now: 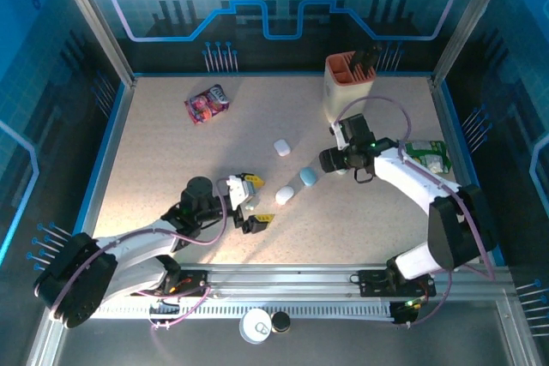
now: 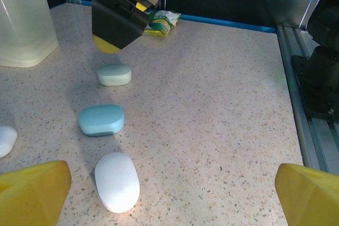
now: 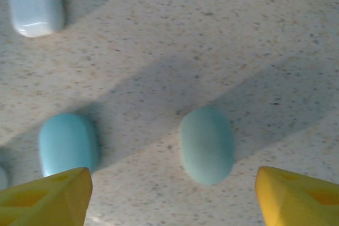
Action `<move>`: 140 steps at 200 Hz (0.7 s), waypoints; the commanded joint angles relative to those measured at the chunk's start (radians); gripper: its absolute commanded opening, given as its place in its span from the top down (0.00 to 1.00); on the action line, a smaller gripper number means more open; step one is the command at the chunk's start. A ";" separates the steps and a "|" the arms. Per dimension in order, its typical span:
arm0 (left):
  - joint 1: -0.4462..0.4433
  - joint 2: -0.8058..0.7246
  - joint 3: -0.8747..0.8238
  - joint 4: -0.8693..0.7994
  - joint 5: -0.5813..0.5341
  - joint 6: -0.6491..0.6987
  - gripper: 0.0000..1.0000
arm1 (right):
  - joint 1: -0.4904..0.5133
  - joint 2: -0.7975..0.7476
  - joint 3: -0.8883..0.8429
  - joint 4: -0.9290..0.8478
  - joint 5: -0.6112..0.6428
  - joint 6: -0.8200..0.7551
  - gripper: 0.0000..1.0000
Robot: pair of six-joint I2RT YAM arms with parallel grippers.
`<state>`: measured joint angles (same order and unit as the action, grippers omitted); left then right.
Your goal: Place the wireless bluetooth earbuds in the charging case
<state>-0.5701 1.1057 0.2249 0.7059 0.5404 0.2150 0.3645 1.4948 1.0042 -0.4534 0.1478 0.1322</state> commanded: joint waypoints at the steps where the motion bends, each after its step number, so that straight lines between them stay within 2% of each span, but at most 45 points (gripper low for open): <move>1: -0.014 0.036 0.027 0.066 0.041 -0.009 0.01 | -0.036 0.082 0.077 -0.133 -0.006 -0.121 0.21; 54: -0.021 0.068 0.028 0.091 0.040 -0.007 0.01 | -0.048 0.262 0.205 -0.237 0.019 -0.177 0.23; 140: -0.021 0.101 0.040 0.110 0.040 0.004 0.01 | -0.050 0.368 0.254 -0.277 0.018 -0.185 0.35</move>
<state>-0.5850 1.1923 0.2371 0.7742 0.5510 0.2104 0.3290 1.8427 1.2312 -0.6884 0.1574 -0.0414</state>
